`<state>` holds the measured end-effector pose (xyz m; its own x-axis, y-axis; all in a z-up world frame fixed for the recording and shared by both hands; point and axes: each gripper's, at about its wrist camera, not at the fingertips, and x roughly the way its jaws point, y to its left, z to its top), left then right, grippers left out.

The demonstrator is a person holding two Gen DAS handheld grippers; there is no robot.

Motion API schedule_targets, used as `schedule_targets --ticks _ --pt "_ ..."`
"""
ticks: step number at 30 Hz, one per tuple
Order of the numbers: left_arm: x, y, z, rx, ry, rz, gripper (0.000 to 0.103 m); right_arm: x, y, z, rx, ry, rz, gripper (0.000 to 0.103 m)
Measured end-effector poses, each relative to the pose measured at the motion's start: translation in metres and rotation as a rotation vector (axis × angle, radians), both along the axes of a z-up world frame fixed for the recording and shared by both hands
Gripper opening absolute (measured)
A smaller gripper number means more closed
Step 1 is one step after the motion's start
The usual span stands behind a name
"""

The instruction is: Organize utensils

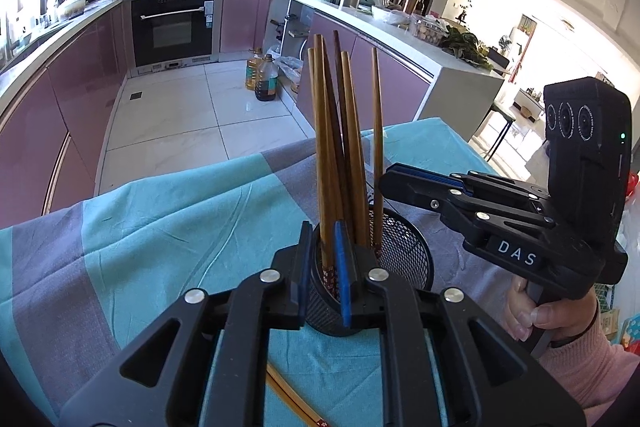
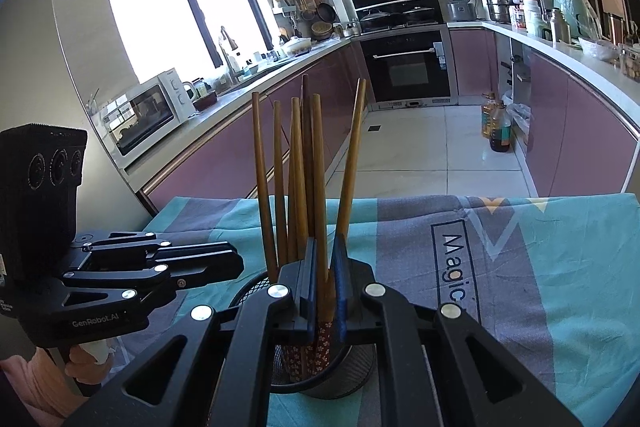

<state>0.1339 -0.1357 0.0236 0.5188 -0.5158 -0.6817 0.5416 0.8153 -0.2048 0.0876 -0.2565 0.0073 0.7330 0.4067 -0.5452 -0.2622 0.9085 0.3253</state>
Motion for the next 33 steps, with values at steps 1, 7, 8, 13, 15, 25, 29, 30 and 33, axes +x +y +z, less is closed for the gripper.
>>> schedule_targets --ticks 1,7,8,13,15,25,29,30,33 --pt "-0.001 0.001 0.0 -0.003 -0.004 0.005 0.015 -0.001 0.0 0.0 0.001 0.0 0.0 0.009" --pt "-0.014 0.015 0.005 -0.016 -0.056 0.049 0.028 -0.013 -0.001 0.005 0.016 -0.021 0.01 0.019" --pt "-0.018 0.019 0.006 -0.02 -0.069 0.059 0.029 -0.017 -0.001 0.007 0.018 -0.03 0.016 0.02" --pt "-0.039 0.042 0.009 -0.024 -0.13 0.112 0.042 -0.042 0.006 0.019 0.019 -0.079 0.077 0.03" --pt "-0.048 0.052 0.006 -0.019 -0.148 0.142 0.049 -0.053 0.012 0.02 0.009 -0.093 0.113 0.034" --pt "-0.085 0.091 -0.038 0.028 -0.117 0.253 0.082 -0.082 0.061 -0.019 -0.054 -0.004 0.264 0.048" --pt "-0.095 0.106 -0.057 0.048 -0.104 0.315 0.088 -0.079 0.081 -0.043 -0.09 0.073 0.268 0.049" --pt "-0.097 0.106 -0.061 0.055 -0.102 0.322 0.089 -0.078 0.086 -0.05 -0.094 0.092 0.272 0.049" --pt "-0.103 0.112 -0.07 0.081 -0.104 0.357 0.089 -0.077 0.099 -0.061 -0.127 0.118 0.273 0.049"
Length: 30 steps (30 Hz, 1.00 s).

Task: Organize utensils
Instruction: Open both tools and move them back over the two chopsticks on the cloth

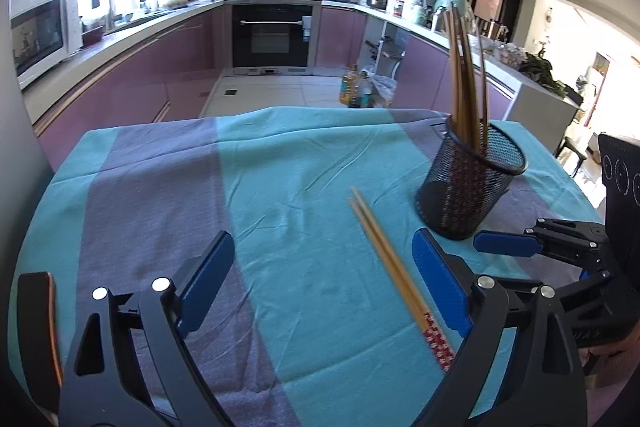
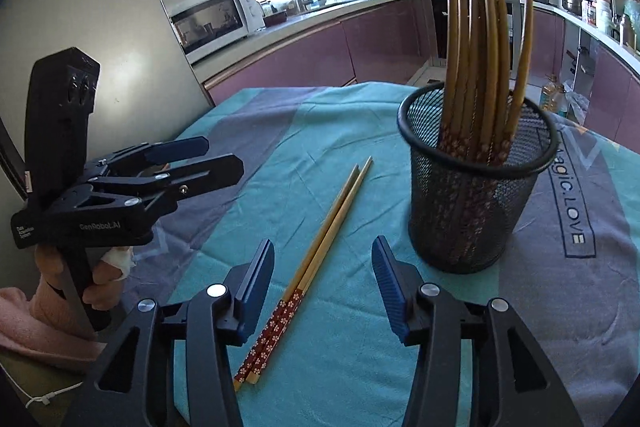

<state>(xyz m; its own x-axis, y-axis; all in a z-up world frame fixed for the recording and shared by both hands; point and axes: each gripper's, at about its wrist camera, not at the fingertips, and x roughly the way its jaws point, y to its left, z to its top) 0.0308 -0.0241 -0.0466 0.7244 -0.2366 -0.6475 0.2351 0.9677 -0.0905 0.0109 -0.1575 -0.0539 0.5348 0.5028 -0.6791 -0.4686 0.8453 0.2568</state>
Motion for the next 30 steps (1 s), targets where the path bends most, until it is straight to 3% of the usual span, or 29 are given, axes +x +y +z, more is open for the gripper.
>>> schedule_targets --ticks 16,30 --pt "-0.009 0.009 -0.015 -0.023 0.045 0.012 0.087 -0.005 0.026 -0.027 -0.137 0.024 -0.051 0.049" --pt "-0.009 0.0 -0.023 -0.042 0.07 -0.034 0.086 -0.007 0.013 -0.027 -0.129 0.045 -0.094 0.048"
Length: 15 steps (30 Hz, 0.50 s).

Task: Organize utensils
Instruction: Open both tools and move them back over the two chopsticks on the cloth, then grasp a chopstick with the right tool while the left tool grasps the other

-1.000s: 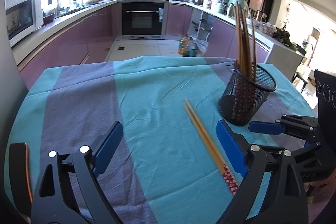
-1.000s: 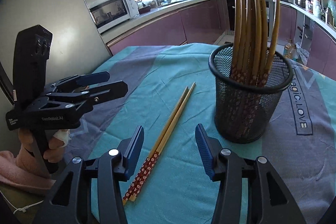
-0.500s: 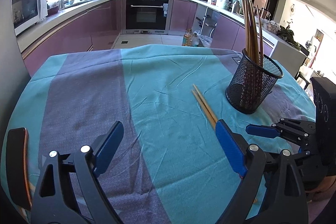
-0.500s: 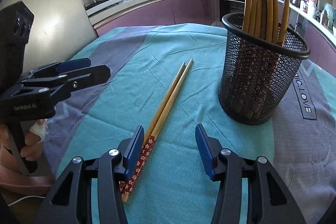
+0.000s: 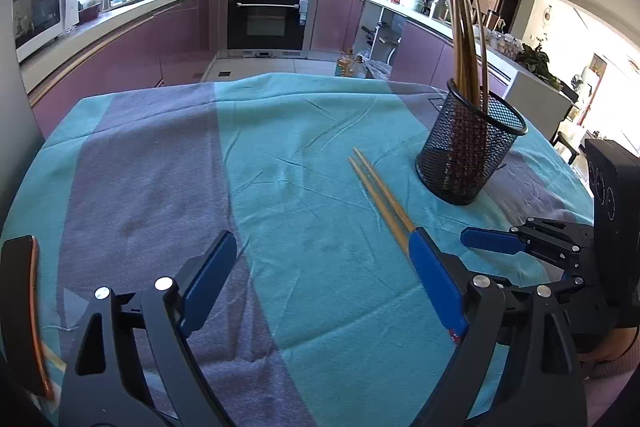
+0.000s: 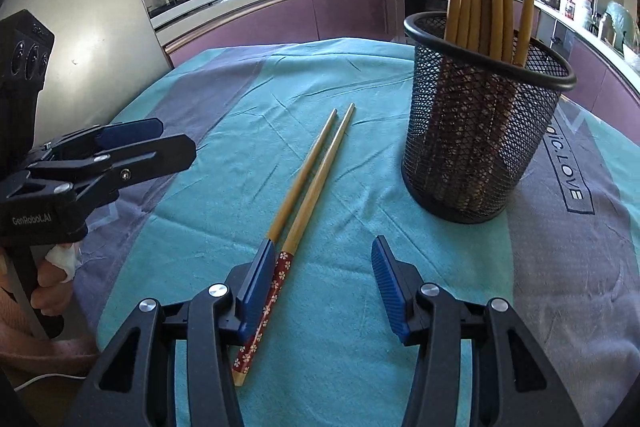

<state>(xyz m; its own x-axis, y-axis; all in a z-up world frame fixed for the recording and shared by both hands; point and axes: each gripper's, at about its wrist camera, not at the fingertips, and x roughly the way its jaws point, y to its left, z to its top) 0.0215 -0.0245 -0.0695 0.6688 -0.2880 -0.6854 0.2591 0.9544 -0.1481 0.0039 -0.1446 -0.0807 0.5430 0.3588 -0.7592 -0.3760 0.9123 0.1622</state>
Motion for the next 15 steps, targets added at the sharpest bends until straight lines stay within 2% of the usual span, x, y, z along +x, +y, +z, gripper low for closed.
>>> schedule_targets --ticks 15 --pt "0.013 -0.044 -0.024 0.082 0.066 -0.124 0.073 -0.002 -0.015 0.0 0.005 0.014 -0.005 0.048"
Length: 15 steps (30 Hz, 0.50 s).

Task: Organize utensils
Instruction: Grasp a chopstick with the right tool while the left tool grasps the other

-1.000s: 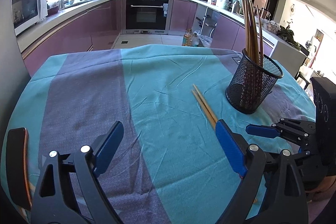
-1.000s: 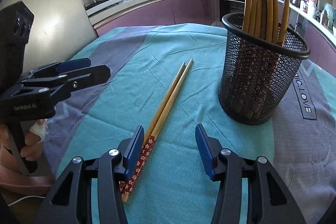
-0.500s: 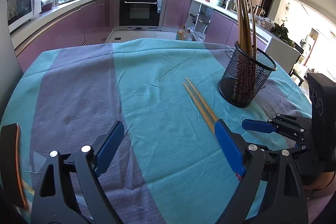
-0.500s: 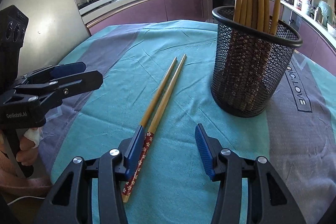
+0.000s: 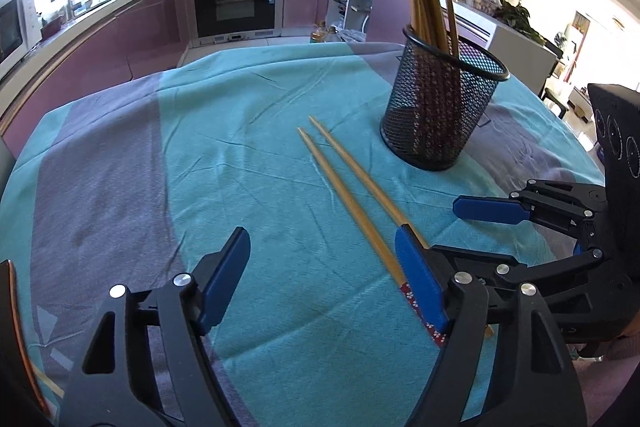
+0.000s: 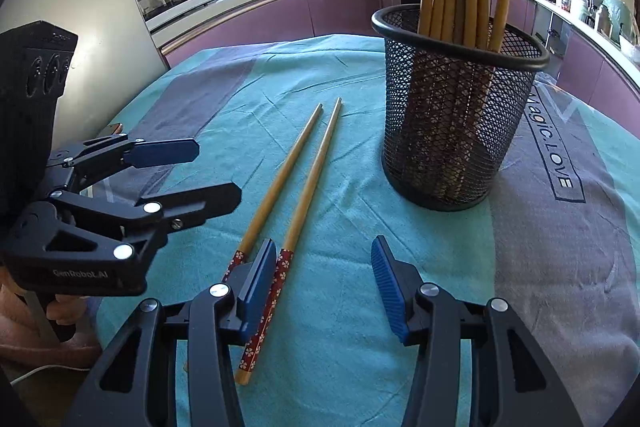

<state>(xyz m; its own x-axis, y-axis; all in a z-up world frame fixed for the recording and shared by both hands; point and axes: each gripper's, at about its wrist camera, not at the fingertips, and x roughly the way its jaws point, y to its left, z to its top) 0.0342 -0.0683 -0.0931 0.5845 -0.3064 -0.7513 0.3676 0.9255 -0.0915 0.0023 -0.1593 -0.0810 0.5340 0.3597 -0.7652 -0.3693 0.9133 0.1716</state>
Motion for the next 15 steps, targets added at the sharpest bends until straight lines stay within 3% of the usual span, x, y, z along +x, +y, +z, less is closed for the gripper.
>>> schedule_targets --ticks 15 --pt "0.018 -0.023 -0.016 0.077 0.041 -0.042 0.049 -0.002 -0.005 0.0 0.009 0.003 0.012 0.046"
